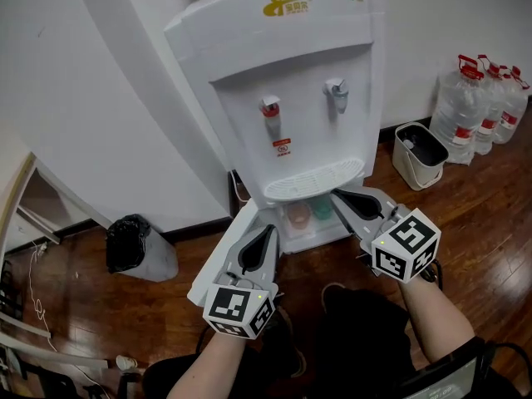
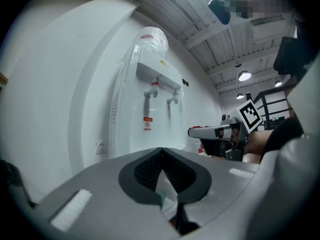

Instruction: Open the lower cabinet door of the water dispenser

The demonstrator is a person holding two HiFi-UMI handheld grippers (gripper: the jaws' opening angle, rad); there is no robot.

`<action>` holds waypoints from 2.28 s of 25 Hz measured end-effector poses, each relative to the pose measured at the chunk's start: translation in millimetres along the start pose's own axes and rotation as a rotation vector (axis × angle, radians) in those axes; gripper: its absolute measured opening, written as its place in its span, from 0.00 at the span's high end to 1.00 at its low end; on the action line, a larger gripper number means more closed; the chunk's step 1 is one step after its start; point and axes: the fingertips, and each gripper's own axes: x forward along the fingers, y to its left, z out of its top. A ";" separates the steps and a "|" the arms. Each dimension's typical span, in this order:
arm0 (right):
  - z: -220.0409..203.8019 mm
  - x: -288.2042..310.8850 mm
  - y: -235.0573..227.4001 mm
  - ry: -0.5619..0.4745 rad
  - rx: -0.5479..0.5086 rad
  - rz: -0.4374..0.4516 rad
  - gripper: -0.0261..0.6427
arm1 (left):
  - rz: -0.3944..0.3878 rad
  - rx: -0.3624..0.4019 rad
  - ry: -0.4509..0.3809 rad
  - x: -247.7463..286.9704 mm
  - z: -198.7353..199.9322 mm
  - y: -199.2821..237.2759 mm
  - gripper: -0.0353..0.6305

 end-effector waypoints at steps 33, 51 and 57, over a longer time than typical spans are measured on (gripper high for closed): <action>-230.2 50.3 -24.3 0.167 0.118 -0.019 0.96 | -0.031 -0.111 0.284 54.0 -212.0 2.6 0.96; -322.3 89.3 -30.4 0.291 0.123 -0.066 0.59 | 0.045 -0.087 0.423 55.4 -281.2 36.4 0.86; -344.6 112.0 -40.1 0.316 0.123 -0.111 0.48 | 0.057 -0.113 0.419 60.2 -284.3 43.9 0.86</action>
